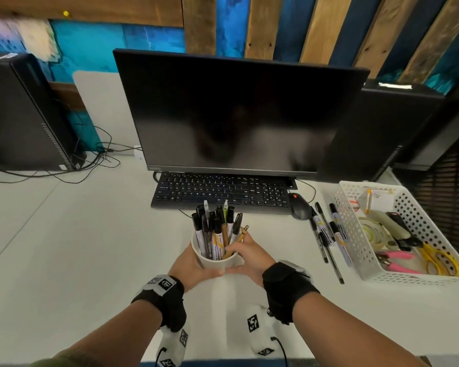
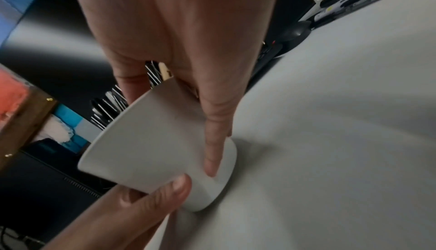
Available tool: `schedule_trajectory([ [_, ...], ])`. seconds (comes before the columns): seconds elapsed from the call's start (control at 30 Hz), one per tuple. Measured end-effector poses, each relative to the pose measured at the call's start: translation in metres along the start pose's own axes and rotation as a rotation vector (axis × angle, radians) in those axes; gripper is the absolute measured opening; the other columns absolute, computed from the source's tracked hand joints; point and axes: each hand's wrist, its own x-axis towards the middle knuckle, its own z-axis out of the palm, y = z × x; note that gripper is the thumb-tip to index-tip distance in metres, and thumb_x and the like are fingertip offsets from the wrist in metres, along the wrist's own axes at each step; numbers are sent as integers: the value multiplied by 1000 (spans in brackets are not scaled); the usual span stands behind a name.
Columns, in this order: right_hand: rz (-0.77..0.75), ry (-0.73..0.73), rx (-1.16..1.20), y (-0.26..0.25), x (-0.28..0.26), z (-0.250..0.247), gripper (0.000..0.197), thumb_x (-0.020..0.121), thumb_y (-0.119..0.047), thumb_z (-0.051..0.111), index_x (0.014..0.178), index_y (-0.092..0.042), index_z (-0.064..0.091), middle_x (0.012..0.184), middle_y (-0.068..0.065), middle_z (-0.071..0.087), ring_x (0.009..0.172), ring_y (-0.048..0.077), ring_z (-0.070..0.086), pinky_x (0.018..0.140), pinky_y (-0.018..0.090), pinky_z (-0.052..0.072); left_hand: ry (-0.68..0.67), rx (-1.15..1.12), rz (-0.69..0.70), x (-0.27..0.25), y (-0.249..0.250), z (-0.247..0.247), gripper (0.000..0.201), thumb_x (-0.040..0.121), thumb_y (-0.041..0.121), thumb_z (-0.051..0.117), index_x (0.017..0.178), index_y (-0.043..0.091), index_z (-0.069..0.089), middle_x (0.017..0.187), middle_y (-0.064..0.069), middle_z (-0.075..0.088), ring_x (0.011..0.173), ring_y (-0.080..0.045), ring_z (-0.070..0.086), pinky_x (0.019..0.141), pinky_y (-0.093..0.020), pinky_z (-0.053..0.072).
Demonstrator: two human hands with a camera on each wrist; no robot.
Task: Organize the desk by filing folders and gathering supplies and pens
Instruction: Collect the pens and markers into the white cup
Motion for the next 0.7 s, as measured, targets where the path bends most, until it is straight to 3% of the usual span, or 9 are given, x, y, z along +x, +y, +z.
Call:
schedule_trajectory([
  [0.07, -23, 33, -25, -4, -4, -7, 48, 87, 0, 52, 128, -26, 44, 111, 0, 58, 98, 15, 59, 87, 49, 54, 28, -69, 63, 3, 3, 8, 72, 60, 9, 86, 123, 22, 52, 116, 9, 66, 108, -4, 62, 84, -14, 50],
  [0.1, -37, 57, -40, -5, -7, -10, 47, 89, -3, 53, 129, -26, 45, 115, 0, 58, 101, 15, 59, 87, 50, 54, 42, -87, 71, 5, 3, 12, 73, 60, 8, 87, 123, 20, 52, 116, 4, 66, 108, -9, 62, 86, -21, 53],
  [0.2, -87, 105, -89, -12, -19, -23, 36, 94, -14, 51, 128, -27, 44, 124, 1, 59, 110, 18, 58, 87, 53, 53, 83, -46, 26, 11, 5, 25, 89, 50, 38, 91, 126, 32, 46, 120, 3, 61, 111, -11, 60, 91, -39, 54],
  [0.3, -111, 144, -127, -18, -36, -36, 28, 98, -17, 46, 124, -26, 45, 122, 3, 60, 111, 22, 59, 85, 52, 54, 88, -8, 7, 17, 5, 42, 95, 46, 50, 88, 126, 39, 39, 123, 10, 55, 114, -6, 56, 94, -35, 52],
  [0.47, -134, 246, -158, -20, -62, -67, 27, 98, -17, 45, 124, -23, 44, 122, 4, 60, 112, 25, 58, 80, 51, 56, -20, -39, 57, 19, 32, 76, 87, 53, 33, 88, 125, 36, 38, 119, 16, 57, 106, 2, 58, 83, -14, 51],
  [0.6, -142, 333, -153, -18, -83, -93, 22, 98, -18, 46, 119, -25, 45, 113, -4, 59, 104, 18, 57, 79, 55, 55, -90, -43, 91, 25, 43, 106, 95, 49, 40, 88, 127, 39, 35, 122, 17, 57, 110, 0, 57, 93, -31, 53],
  [0.7, -111, 411, -145, -17, -100, -115, 28, 97, -17, 47, 125, -17, 44, 124, 7, 57, 114, 29, 56, 75, 56, 56, -135, -30, 103, 28, 56, 135, 96, 49, 40, 88, 128, 40, 33, 122, 18, 57, 112, 1, 56, 95, -33, 52],
])
